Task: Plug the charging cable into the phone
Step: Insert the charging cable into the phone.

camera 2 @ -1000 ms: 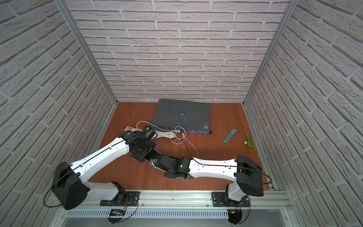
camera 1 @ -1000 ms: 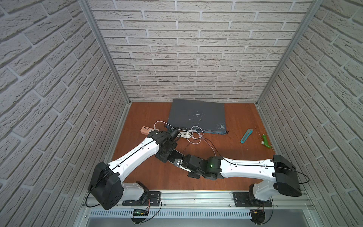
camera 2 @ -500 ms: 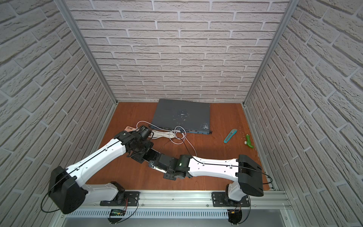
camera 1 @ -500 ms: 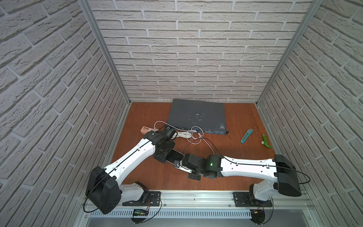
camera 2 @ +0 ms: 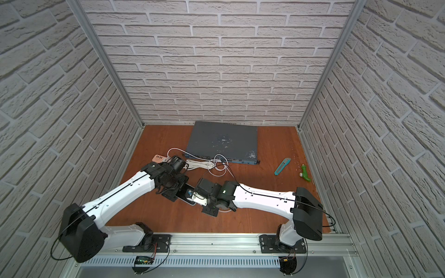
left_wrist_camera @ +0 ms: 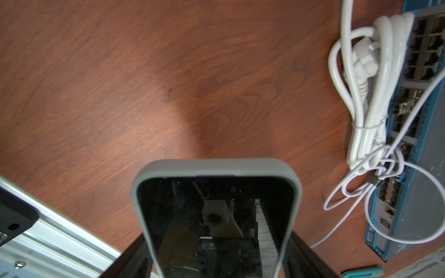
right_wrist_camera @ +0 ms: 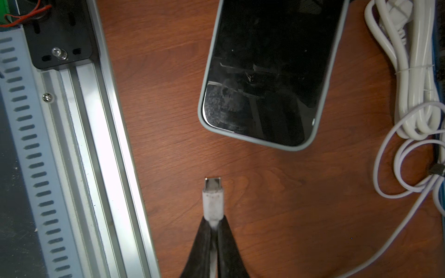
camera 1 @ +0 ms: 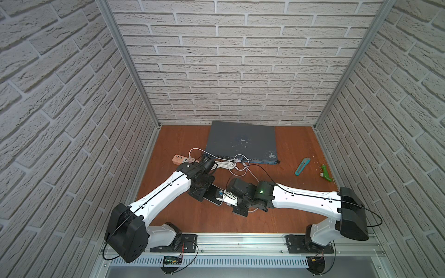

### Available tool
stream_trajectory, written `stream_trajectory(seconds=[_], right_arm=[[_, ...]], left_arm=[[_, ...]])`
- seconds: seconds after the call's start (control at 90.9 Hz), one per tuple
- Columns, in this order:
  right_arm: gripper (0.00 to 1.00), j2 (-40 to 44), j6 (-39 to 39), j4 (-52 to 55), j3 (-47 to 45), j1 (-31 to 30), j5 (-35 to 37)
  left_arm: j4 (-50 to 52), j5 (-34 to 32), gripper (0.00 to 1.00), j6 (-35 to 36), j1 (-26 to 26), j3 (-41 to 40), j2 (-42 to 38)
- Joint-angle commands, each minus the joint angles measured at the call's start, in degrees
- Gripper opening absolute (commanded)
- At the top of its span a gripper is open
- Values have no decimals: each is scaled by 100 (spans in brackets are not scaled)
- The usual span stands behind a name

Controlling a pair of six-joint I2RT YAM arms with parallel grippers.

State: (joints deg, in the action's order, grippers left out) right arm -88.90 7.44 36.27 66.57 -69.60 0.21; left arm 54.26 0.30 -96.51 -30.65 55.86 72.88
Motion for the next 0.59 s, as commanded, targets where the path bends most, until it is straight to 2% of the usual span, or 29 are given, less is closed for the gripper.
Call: stream_trajectory(seconds=[0.0,0.583], right_arm=[[3,43,-72,81,98,-10,13],[3,-297,-99,72,286,-214,802]], left_arm=[[-25,14,0,-6,34,4,-160],[179,-33,0,-208,26,31,-236]])
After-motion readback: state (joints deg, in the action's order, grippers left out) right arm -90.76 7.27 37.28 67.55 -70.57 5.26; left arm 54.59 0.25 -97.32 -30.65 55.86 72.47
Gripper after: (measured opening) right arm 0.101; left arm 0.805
